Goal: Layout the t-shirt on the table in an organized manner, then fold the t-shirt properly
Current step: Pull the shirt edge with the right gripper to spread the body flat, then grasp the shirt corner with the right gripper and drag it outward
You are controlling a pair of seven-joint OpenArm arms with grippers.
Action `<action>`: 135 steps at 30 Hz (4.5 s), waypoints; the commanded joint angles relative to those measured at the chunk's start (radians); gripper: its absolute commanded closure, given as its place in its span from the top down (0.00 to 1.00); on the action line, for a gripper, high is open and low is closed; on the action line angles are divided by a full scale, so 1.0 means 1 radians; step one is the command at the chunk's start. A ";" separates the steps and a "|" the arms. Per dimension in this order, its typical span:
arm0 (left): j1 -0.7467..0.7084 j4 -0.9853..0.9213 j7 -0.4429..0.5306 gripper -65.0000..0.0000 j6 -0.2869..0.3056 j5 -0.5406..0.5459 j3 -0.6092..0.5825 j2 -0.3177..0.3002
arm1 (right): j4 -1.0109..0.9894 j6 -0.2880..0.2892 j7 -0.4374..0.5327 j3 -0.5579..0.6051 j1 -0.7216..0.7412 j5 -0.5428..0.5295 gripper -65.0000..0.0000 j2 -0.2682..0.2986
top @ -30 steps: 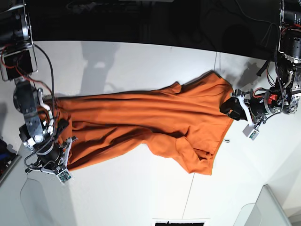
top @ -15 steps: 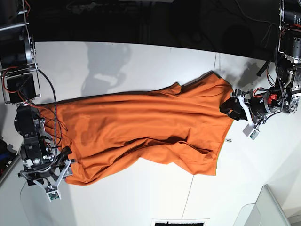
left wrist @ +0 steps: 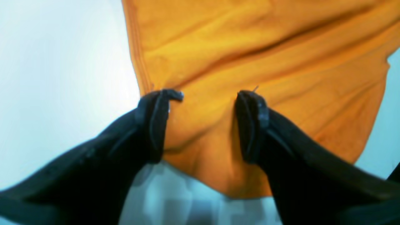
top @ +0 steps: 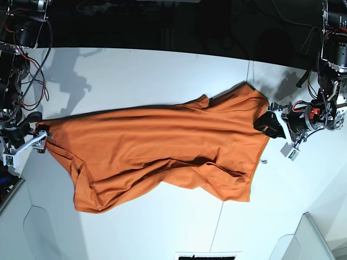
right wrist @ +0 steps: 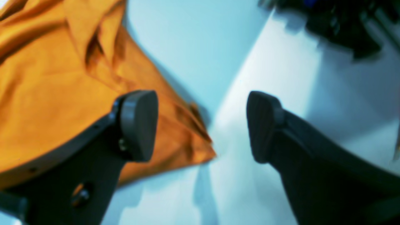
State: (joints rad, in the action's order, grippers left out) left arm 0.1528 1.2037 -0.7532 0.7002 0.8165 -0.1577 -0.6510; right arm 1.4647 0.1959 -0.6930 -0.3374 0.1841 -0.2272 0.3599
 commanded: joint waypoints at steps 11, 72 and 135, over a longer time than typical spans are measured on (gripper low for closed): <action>0.010 0.006 -0.015 0.58 -0.002 0.032 0.003 -0.017 | -0.280 0.196 0.068 -0.061 0.007 -0.170 0.66 0.024; 0.010 0.006 -0.076 0.57 -0.002 0.060 0.003 -0.017 | -0.039 0.246 0.059 -0.098 -0.010 -0.349 0.60 0.003; -0.073 0.237 -0.037 0.57 -0.002 0.099 0.037 0.025 | 0.114 0.322 0.087 0.286 0.024 -0.283 0.00 0.054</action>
State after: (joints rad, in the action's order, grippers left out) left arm 0.0612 1.4269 -0.8078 0.6922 0.9012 -0.1307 -0.6106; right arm 1.5654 0.5114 -0.6228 -0.0467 0.1921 -0.5014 0.4007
